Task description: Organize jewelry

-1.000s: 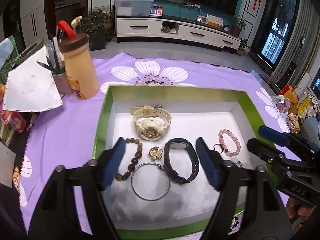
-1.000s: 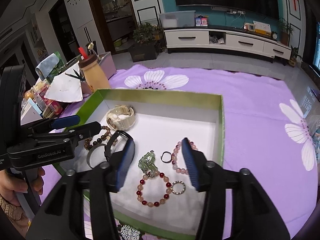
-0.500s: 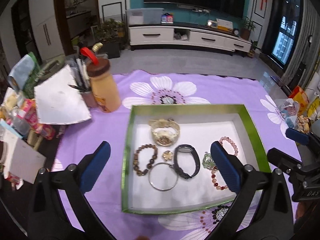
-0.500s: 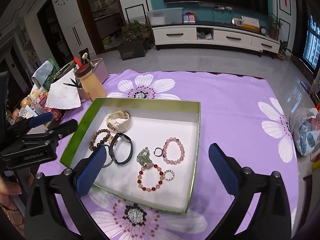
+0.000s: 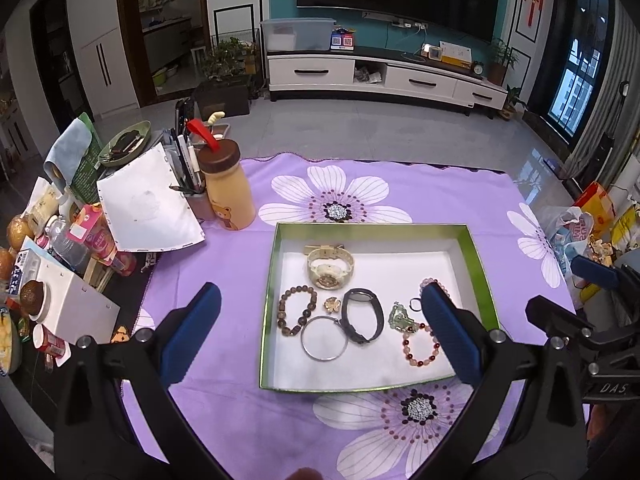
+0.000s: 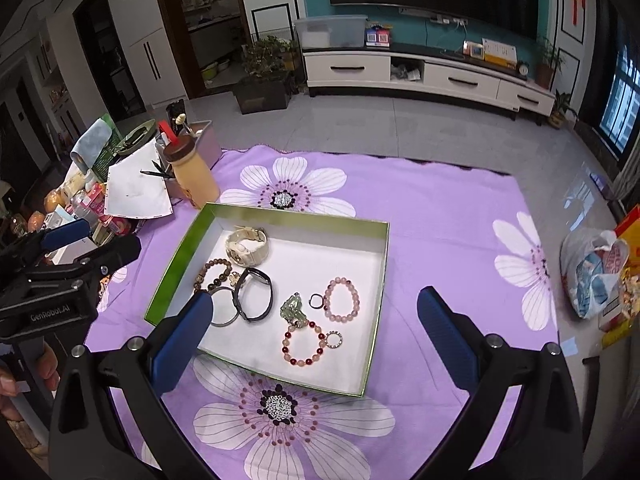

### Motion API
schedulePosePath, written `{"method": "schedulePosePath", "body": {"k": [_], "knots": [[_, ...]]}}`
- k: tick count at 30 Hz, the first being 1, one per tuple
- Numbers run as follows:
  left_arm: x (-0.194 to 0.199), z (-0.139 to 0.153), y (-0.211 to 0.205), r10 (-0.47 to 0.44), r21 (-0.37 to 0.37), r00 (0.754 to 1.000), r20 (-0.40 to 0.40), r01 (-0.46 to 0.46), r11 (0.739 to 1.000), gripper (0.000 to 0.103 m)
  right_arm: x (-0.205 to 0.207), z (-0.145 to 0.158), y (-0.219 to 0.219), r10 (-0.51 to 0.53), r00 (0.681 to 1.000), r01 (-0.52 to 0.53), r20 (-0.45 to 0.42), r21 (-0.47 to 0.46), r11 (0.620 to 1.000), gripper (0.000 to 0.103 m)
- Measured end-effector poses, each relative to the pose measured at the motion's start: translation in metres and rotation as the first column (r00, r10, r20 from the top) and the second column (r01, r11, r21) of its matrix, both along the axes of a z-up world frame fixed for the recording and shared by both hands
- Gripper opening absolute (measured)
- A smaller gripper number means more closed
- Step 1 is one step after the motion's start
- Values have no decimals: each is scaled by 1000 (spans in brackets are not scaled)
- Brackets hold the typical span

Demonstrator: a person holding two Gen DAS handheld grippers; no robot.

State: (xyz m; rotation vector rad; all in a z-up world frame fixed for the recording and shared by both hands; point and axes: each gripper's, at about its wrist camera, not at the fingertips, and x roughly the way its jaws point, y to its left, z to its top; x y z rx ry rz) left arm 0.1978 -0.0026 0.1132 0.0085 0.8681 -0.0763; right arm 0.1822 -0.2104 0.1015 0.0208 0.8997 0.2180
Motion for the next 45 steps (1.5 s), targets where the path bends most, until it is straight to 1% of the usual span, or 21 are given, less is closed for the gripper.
{"method": "schedulePosePath", "body": {"k": [6, 19, 45], "knots": [[-2, 5, -2, 21, -1, 1000, -6, -21, 1000, 101, 1, 5, 5, 8, 1000, -8, 8, -13, 1000, 102], [7, -6, 3, 49, 17, 998, -31, -49, 999, 101, 7, -3, 5, -5, 1000, 5, -2, -31, 1000, 102], [13, -17, 1, 53, 34, 998, -38, -52, 998, 101, 11, -12, 6, -2, 1000, 2, -7, -34, 999, 102]]}}
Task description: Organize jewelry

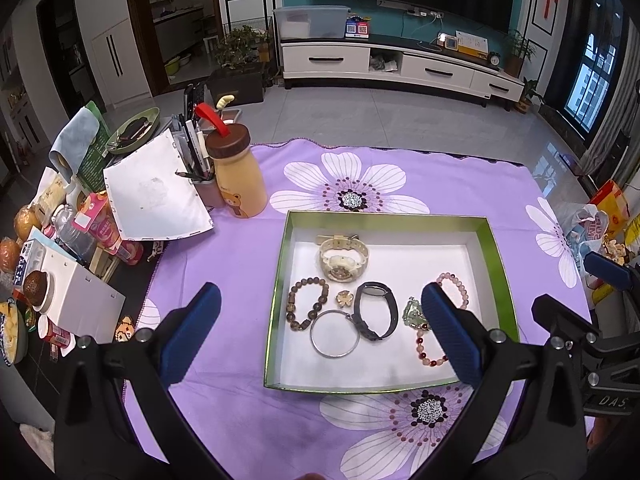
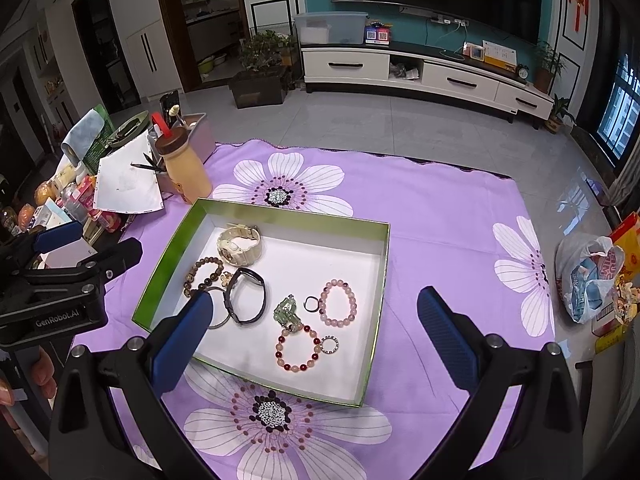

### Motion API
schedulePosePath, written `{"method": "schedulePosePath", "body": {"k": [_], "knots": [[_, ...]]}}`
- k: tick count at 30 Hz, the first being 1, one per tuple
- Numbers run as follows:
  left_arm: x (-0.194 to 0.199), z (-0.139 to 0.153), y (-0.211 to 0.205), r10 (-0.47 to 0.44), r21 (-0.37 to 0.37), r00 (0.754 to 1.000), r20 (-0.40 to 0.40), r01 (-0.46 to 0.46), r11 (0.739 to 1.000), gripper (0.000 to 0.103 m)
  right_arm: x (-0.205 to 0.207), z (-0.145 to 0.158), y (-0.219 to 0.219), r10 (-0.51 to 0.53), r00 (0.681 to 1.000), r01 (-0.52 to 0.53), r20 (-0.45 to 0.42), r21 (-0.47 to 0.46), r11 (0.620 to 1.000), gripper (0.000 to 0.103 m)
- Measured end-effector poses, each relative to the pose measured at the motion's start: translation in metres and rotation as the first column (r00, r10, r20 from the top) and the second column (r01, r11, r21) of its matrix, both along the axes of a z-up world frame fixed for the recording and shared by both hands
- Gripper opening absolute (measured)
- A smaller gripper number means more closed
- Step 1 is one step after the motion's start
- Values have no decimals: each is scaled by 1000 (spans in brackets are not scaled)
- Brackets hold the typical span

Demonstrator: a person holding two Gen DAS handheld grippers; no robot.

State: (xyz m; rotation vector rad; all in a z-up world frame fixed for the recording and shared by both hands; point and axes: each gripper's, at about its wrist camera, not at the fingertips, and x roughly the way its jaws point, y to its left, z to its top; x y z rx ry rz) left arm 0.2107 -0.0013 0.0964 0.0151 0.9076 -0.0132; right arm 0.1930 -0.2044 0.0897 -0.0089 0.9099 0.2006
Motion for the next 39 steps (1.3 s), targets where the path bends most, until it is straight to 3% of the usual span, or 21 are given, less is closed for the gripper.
{"method": "schedulePosePath", "body": {"k": [39], "knots": [[1, -5, 0, 16, 9, 1000, -3, -16, 1000, 101, 2, -13, 7, 7, 1000, -7, -8, -13, 1000, 102]]}}
